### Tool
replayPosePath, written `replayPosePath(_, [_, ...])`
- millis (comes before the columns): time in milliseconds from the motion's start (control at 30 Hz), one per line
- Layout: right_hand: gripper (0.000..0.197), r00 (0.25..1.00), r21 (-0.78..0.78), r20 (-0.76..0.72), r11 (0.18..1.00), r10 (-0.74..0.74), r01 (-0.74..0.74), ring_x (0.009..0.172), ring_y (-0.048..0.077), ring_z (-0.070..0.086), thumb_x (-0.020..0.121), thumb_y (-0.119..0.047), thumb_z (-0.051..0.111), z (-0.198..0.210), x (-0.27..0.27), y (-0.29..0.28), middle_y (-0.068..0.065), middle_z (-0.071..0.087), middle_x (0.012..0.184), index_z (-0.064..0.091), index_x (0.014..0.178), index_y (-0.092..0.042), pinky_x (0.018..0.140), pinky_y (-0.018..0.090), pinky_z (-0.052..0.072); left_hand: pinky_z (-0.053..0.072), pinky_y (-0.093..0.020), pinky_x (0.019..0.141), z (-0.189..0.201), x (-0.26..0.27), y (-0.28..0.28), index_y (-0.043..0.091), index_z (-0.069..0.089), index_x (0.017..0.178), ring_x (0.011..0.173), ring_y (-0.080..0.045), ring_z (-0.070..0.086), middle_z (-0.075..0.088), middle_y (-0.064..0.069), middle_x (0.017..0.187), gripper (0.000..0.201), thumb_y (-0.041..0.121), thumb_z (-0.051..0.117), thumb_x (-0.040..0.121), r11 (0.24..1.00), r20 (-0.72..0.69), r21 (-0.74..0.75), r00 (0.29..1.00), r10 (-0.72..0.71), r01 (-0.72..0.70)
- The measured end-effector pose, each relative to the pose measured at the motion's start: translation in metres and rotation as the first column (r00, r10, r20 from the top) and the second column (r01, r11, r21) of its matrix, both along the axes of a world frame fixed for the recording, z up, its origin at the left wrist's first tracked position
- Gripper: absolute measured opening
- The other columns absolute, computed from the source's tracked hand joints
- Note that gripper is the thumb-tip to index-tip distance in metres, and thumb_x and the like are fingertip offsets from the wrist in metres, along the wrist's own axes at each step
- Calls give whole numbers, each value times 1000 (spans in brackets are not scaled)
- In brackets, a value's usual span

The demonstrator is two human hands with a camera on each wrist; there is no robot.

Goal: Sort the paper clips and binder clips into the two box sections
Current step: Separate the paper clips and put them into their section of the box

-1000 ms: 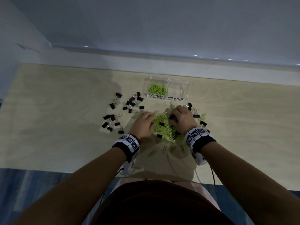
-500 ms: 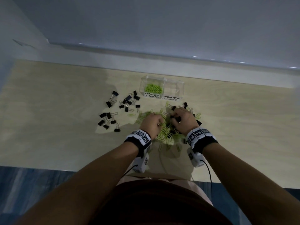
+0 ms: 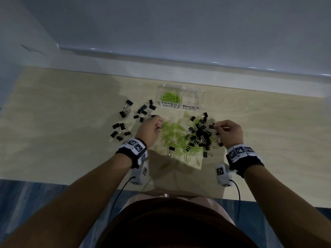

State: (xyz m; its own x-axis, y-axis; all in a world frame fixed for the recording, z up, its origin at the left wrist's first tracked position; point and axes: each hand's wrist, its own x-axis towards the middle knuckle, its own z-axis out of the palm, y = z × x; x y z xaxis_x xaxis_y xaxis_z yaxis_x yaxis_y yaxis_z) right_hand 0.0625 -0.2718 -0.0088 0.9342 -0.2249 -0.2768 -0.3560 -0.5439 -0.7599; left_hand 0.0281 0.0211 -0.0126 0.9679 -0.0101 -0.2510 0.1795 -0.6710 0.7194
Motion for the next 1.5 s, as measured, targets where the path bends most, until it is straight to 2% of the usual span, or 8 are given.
replayPosePath(233, [15,957,-521,39,823,288,-226,93,28,55,82,-25,64,0,7,21,7,58,100,66,92,-13,84,43,47,48,-42,84,-16,11,59,6,57,108,99,-33,54,56,-16,106,24,0,58,85,952,69,301,997,38,-57])
replayPosePath(500, [36,665,-494,-218,507,714,-706,109,27,54,87,-15,54,16,26,106,8,49,131,53,123,-13,95,41,47,43,-42,95,-20,-5,38,2,59,116,114,-31,44,50,-14,124,30,4,51,87,894,18,443,996,-93,75])
replayPosePath(633, [44,540,-561,-287,318,791,-764,112,29,50,84,-10,56,3,19,123,10,45,133,50,128,-18,97,43,42,45,-42,90,-22,-12,23,4,62,107,115,-30,38,47,-10,124,24,6,56,84,780,-18,600,978,-208,177])
replayPosePath(767, [53,392,-515,-307,195,867,-835,115,28,48,79,-7,58,-7,2,120,5,39,139,48,130,-18,96,41,40,40,-44,99,-21,-18,13,9,59,113,124,-28,30,40,-10,132,27,20,50,90,836,-58,509,977,-204,205])
replayPosePath(933, [55,459,-429,-228,335,859,-839,107,25,44,69,-9,62,-1,10,112,4,42,126,55,123,-16,95,39,45,31,-43,110,-12,-9,5,9,26,145,132,-32,24,26,-16,142,77,39,63,85,818,-174,352,890,-422,456])
replayPosePath(1033, [52,432,-419,-295,291,852,-860,108,23,36,73,-30,69,3,12,116,3,38,121,50,121,-22,90,41,46,31,-42,110,-14,0,2,8,20,146,133,-32,24,29,-15,140,96,39,75,74,833,-162,324,893,-419,449])
replayPosePath(1267, [43,503,-369,-291,389,814,-844,99,33,53,79,-13,61,-1,7,112,11,51,107,52,121,-16,82,42,49,45,-37,92,-8,15,-9,11,60,115,107,-27,53,56,-8,114,33,22,65,84,838,-124,311,893,-432,448])
replayPosePath(1500, [15,692,-358,-194,606,696,-710,91,28,60,83,-11,61,1,8,92,14,63,99,65,95,-4,74,25,39,43,-31,82,-2,26,-7,7,63,109,101,-28,58,64,-12,108,23,16,56,89,822,-124,302,875,-469,483])
